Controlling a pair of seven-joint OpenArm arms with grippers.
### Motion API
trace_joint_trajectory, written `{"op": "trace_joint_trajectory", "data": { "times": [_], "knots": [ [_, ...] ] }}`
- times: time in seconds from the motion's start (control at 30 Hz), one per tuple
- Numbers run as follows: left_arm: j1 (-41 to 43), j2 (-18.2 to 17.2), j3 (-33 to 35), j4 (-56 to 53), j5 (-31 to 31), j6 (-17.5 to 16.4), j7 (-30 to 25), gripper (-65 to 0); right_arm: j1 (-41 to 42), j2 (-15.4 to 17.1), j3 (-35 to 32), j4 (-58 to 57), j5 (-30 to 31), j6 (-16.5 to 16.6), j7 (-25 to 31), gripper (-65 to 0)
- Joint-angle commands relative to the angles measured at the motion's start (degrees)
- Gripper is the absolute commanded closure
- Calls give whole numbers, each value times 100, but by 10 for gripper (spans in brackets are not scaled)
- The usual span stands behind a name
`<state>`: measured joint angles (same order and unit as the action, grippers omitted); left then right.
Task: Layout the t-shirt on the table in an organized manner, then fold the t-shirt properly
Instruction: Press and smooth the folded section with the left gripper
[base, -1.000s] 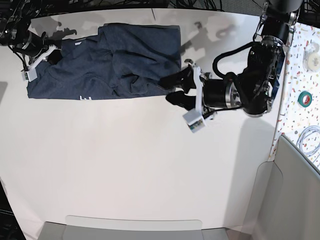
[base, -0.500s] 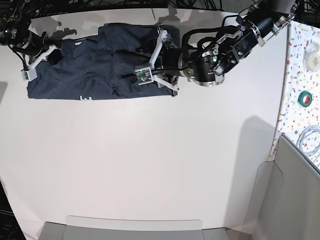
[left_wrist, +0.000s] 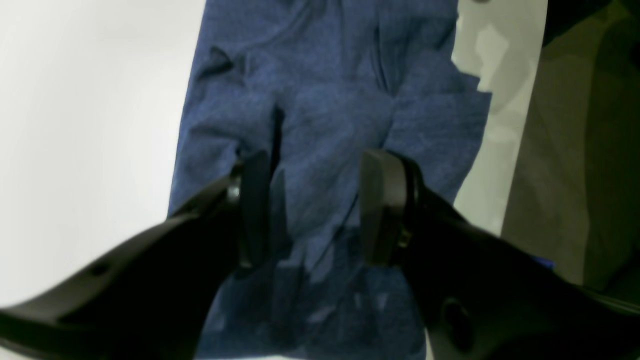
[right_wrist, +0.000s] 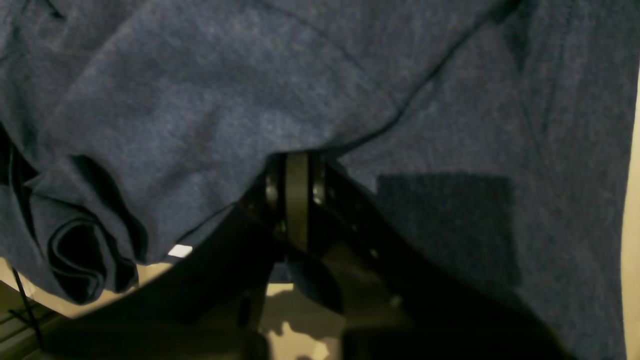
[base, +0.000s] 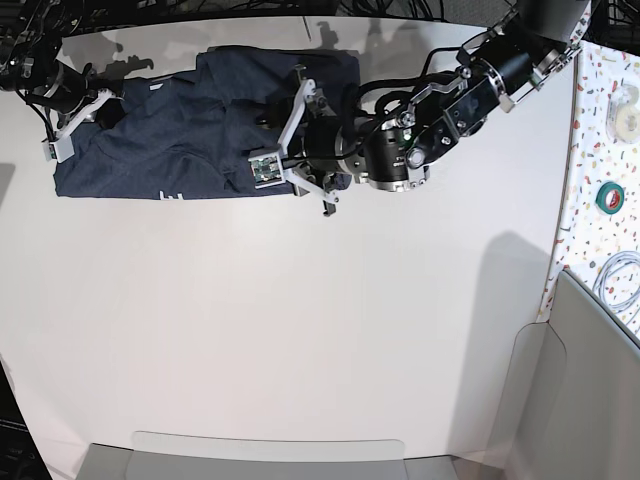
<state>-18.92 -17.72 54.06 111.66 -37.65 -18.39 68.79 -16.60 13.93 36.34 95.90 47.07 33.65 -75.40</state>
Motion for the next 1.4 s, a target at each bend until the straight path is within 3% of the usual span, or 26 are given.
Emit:
{"op": "trace_joint_trajectory", "data": {
  "times": [0.0, 0.43, 0.73, 0.8, 0.97, 1.37],
  "knots": [
    [-152, 53, -13, 21, -73, -20, -123, -287, -23, 44, 1, 41, -140, 15, -122, -6],
    [-328, 185, 523, -427, -73, -29, -176, -277, -15, 44, 1, 41, -140, 15, -122, -6],
    [-337, 185, 479, -735, -64, -11, -176, -29, -23, 44, 1, 41, -140, 15, -122, -6],
    [-337, 185, 479, -788, -64, -11, -176, 0, -32, 44, 1, 41, -140, 15, -122, -6],
    [-337, 185, 453, -770, -64, -11, -176, 0, -41, 44, 1, 41, -140, 15, -122, -6],
    [-310, 501, -954, -752, -64, -2, -176, 0, -59, 44, 1, 41, -140, 15, -122, -6]
  ]
}}
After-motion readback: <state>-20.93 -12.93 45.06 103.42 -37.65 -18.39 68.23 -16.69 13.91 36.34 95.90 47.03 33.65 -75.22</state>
